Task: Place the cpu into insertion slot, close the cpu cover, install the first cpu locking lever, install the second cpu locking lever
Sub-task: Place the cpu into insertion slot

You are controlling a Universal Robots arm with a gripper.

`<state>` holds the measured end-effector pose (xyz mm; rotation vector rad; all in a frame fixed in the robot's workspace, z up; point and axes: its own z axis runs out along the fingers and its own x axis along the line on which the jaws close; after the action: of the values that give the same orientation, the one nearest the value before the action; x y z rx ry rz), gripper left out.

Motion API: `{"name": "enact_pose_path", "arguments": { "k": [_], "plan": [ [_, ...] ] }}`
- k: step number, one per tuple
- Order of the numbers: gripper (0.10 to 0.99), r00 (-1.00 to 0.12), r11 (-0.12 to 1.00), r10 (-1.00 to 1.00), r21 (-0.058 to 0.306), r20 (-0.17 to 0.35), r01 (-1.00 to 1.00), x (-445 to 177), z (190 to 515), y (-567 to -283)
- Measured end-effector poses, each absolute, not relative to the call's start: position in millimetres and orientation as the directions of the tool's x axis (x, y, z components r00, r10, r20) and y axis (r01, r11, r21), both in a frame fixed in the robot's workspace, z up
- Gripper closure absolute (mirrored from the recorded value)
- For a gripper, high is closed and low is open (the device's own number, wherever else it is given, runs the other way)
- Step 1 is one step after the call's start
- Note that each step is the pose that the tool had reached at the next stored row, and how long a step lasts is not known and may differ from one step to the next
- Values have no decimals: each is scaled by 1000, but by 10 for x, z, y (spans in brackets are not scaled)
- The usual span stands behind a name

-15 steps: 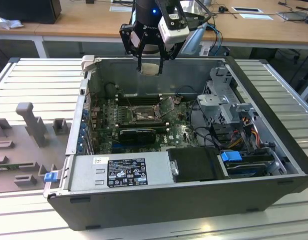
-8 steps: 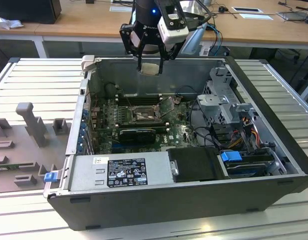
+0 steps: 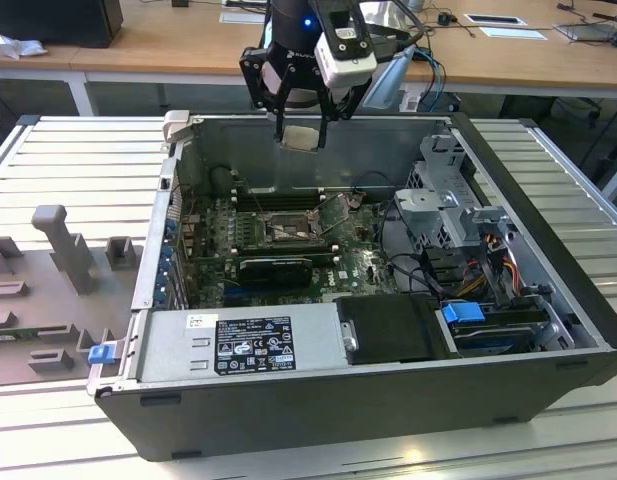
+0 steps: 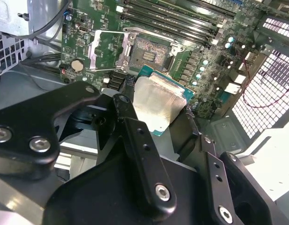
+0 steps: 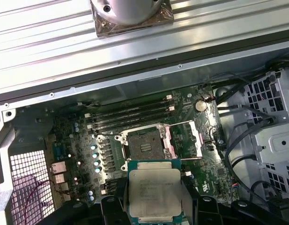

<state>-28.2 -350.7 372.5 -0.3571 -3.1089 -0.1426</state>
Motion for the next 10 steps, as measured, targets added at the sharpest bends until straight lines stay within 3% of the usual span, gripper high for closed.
{"name": "enact_pose_path", "arguments": {
  "k": [10],
  "plan": [
    [545,-967,963,253,89,19,254,-282,3725,-3506]
  ]
}}
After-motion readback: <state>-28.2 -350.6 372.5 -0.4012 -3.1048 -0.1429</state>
